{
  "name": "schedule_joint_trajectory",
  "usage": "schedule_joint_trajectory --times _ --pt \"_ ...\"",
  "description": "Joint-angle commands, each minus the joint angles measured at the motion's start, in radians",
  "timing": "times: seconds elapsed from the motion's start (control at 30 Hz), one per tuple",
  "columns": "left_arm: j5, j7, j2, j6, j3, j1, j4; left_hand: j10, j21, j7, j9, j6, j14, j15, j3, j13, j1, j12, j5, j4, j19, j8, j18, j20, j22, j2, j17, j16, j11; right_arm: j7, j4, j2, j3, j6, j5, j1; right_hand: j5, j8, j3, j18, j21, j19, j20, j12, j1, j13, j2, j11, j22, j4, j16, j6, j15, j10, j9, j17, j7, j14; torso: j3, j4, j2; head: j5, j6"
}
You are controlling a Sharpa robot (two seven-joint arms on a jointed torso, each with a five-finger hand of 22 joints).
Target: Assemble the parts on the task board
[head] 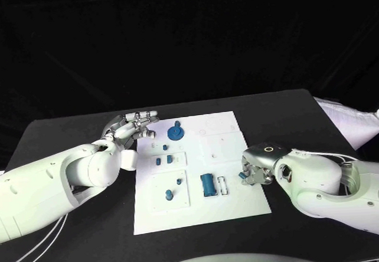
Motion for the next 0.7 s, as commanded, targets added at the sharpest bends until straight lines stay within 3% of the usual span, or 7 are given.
schedule_joint_trajectory --times 0.03,0.13,0.2,0.3,0.43,0.5,0.7 --pt "-0.004 0.004 0.002 0.018 0.001 0.0 0.002 -0.007 -0.003 -0.002 -0.001 -0.007 -0.008 -0.001 -0.002 0.001 -0.007 0.003 -0.002 -0.002 -0.003 0.004 0.009 0.002 0.002 0.007 -0.001 0.004 0.002 -0.01 -0.017 -0.001 -0.014 0.089 0.025 -0.017 0.027 -0.011 0.029 -0.017 0.007 0.006 -0.004 -0.003 0.037 0.0 0.022 -0.01 0.056 -0.007 0.005 0.001 -0.007 -0.002 -0.002 0.003 -0.007 0.055 0.0007 -0.0001 0.0 0.0 0.0" --pt "-0.004 0.004 0.002 0.018 0.001 0.0 0.002 -0.007 -0.003 -0.002 -0.001 -0.007 -0.008 -0.001 -0.002 0.001 -0.007 0.003 -0.002 -0.002 -0.003 0.004 0.009 0.002 0.002 0.007 -0.001 0.004 0.002 -0.005 -0.016 -0.002 -0.014 0.066 0.092 -0.017 0.094 -0.016 0.081 -0.017 0.007 0.007 -0.008 -0.007 0.078 0.0 0.047 -0.014 0.057 -0.025 0.006 0.0 -0.011 -0.003 0.0 0.005 -0.009 0.055 0.0008 0.0004 -0.001 0.0 -0.001" --pt "-0.004 0.004 0.002 0.017 0.001 0.0 0.002 -0.007 -0.003 -0.002 -0.001 -0.008 -0.009 -0.001 -0.002 0.001 -0.006 0.003 -0.002 -0.003 -0.003 0.004 0.009 0.002 0.002 0.008 -0.002 0.004 0.002 -0.002 -0.014 -0.002 -0.014 0.043 0.14 -0.017 0.088 -0.02 0.123 -0.017 0.007 0.007 -0.009 -0.015 0.099 -0.003 0.056 -0.012 0.056 -0.039 0.005 -0.004 -0.01 -0.006 0.002 0.005 -0.006 0.054 0.0012 0.0003 -0.001 0.001 -0.001" --pt "-0.004 0.004 0.002 0.017 0.001 0.0 0.002 -0.007 -0.003 -0.002 -0.001 -0.008 -0.009 -0.001 -0.002 0.001 -0.006 0.003 -0.002 -0.003 -0.003 0.004 0.009 0.002 0.002 0.008 -0.002 0.004 0.002 0.006 -0.009 -0.002 -0.014 0.0 0.214 -0.017 0.07 -0.025 0.179 -0.017 0.006 0.005 -0.007 -0.023 0.099 -0.007 0.053 -0.009 0.055 -0.045 0.003 -0.008 -0.006 -0.006 0.005 0.003 -0.001 0.054 0.0011 0.0007 -0.001 0.0 -0.001" --pt "-0.004 0.003 0.002 0.017 0.001 0.0 0.002 -0.007 -0.003 -0.002 -0.001 -0.008 -0.009 -0.001 -0.002 0.001 -0.006 0.003 -0.002 -0.003 -0.003 0.004 0.009 0.002 0.002 0.008 -0.002 0.004 0.002 0.042 0.0 -0.007 -0.014 -0.08 0.335 -0.017 0.057 -0.037 0.3 -0.012 -0.007 -0.011 0.0 -0.058 0.053 -0.028 0.003 -0.002 0.036 -0.04 -0.012 -0.015 -0.002 -0.016 0.015 -0.018 0.004 0.048 0.001 0.001 0.0 0.001 -0.001" --pt "-0.004 0.003 0.002 0.017 0.001 0.0 0.002 -0.007 -0.003 -0.002 -0.001 -0.008 -0.009 -0.001 -0.002 0.001 -0.006 0.003 -0.002 -0.003 -0.003 0.004 0.009 0.002 0.002 0.008 -0.002 0.004 0.002 0.061 0.006 -0.009 -0.014 -0.121 0.389 -0.016 0.064 -0.044 0.383 -0.009 -0.012 -0.015 0.0 -0.069 0.014 -0.034 -0.035 0.001 0.03 -0.035 -0.019 -0.016 0.004 -0.016 0.021 -0.025 0.006 0.048 0.0006 0.0008 -0.001 0.0 -0.001" --pt "-0.004 0.003 0.002 0.018 0.001 0.0 0.003 -0.008 -0.003 -0.003 -0.001 -0.008 -0.009 -0.001 -0.001 0.001 -0.005 0.004 -0.001 -0.004 -0.003 0.005 0.01 0.002 0.002 0.009 -0.002 0.004 0.002 0.092 0.021 -0.014 -0.013 -0.219 0.489 -0.011 0.045 -0.05 0.441 -0.01 -0.014 -0.015 0.003 -0.067 -0.047 -0.031 -0.07 0.001 0.028 -0.015 -0.021 -0.015 0.002 -0.01 0.029 -0.025 0.007 0.049 0.0003 0.0024 0.0 0.001 -0.002"
